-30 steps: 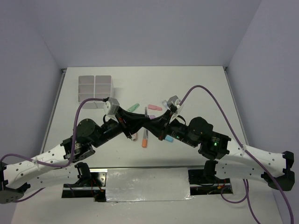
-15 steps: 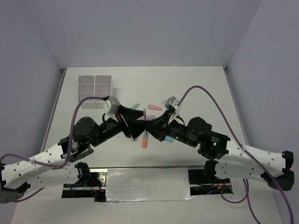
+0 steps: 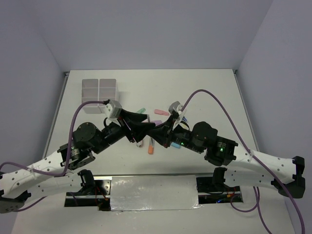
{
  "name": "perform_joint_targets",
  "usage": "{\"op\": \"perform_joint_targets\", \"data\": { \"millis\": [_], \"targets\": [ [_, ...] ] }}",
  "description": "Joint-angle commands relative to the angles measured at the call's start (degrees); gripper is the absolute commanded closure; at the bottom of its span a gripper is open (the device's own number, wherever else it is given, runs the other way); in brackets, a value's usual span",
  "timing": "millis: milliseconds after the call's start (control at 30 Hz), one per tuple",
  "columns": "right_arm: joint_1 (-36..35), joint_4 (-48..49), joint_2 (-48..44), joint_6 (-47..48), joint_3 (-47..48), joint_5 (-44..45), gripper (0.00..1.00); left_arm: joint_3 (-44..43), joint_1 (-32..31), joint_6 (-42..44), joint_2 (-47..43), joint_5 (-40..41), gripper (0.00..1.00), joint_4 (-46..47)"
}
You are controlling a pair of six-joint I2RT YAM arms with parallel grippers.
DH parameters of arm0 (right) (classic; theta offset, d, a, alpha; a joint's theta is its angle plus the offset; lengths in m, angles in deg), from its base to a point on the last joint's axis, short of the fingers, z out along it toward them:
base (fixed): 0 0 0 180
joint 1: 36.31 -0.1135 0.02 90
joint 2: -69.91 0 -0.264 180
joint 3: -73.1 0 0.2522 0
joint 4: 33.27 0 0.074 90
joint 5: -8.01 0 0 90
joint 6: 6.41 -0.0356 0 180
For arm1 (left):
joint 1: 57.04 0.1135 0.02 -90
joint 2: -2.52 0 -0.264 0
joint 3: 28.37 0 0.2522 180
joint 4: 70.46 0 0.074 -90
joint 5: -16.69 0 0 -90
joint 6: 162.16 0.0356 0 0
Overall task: Sort the stationery into containers
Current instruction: Close the pen cap on the pen.
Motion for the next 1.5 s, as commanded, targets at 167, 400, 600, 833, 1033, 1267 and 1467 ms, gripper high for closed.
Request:
{"op": "perform_joint_targets", "data": {
  "millis": [167, 400, 600, 833, 1033, 1267, 1467],
  "targets": [
    [0.02, 0.04, 0.34, 1.38, 3.02, -1.03, 1.00, -3.66, -0.29, 0.96, -1.57, 2.89, 0.36, 1.68],
    [0.02, -0.05, 0.52, 1.56, 3.20, -2.09, 1.00, -4.27, -0.29, 1.22, -0.96, 4.21, 0.38, 1.25],
    [-0.06, -0.22, 0.26, 1.74, 3.46, -1.91, 1.00, -4.10, -0.03, 0.61, -0.17, 4.74, 0.41, 1.33],
    [-0.06, -0.66, 0.69, 1.91, 4.60, -1.47, 1.00, -2.25, -0.03, -0.62, 0.45, 4.65, 0.76, 2.30],
    [0.02, 0.92, 1.04, 2.17, 5.74, 0.01, 1.00, -2.69, 0.06, -1.76, 1.68, 5.35, 1.00, 0.89],
    [4.14, 2.32, 6.05, 5.51, 16.80, -0.93, 1.00, 1.51, 0.06, -5.01, 2.55, 4.56, 1.00, 0.63],
    [6.62, 3.03, 10.27, 6.92, 29.37, -3.66, 1.00, 8.89, -0.03, -8.79, 3.70, 1.75, 1.00, 5.54]
  ]
}}
